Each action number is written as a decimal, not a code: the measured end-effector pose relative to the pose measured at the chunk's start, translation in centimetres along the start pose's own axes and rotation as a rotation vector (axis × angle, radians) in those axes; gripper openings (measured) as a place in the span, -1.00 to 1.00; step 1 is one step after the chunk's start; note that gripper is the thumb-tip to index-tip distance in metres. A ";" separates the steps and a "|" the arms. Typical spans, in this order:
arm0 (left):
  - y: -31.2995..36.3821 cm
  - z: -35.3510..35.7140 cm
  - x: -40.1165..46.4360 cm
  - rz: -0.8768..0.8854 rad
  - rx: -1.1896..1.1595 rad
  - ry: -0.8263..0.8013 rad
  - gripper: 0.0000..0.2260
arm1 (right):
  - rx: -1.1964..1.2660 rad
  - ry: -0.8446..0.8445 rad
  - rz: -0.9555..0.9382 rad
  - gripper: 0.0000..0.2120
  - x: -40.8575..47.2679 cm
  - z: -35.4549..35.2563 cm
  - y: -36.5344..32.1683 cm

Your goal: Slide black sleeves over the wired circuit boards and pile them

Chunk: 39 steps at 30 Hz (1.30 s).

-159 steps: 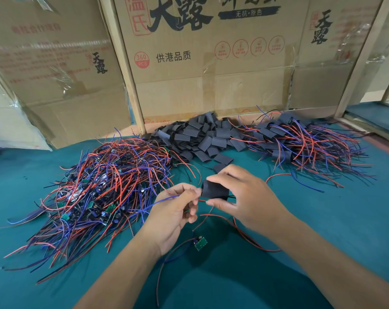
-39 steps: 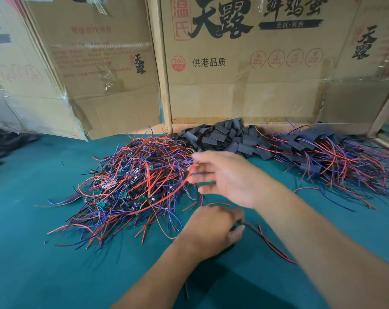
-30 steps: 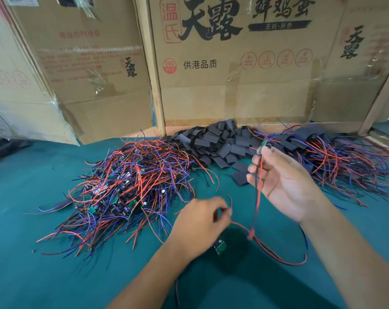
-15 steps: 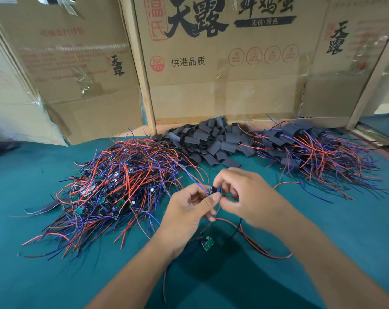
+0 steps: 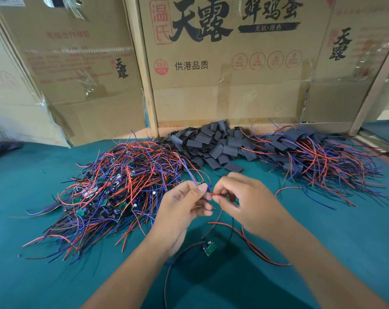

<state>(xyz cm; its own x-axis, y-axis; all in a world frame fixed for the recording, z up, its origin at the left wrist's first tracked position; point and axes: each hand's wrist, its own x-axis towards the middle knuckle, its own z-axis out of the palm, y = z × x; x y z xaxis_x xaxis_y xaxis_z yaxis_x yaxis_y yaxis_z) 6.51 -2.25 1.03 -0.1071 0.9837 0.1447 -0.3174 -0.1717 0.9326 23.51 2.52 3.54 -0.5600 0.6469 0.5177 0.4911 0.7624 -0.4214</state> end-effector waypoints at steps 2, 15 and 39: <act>0.2 0.0 -0.1 -0.003 -0.004 0.002 -0.81 | -0.100 0.020 -0.041 -0.96 -0.2 0.1 -0.4; 2.5 -2.4 1.2 0.246 -0.099 0.326 -0.79 | 0.254 -0.074 0.247 -0.80 4.6 0.5 1.5; 1.9 -2.5 1.0 0.154 -0.141 0.216 -0.90 | -0.688 -0.152 0.303 -0.79 16.4 7.6 9.5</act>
<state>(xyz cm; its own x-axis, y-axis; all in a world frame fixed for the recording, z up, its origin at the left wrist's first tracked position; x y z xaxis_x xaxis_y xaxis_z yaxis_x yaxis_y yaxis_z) 3.45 -1.76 2.13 -0.3572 0.9137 0.1936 -0.4083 -0.3392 0.8475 13.93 20.49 2.37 -0.3954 0.8594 0.3242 0.9149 0.3999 0.0559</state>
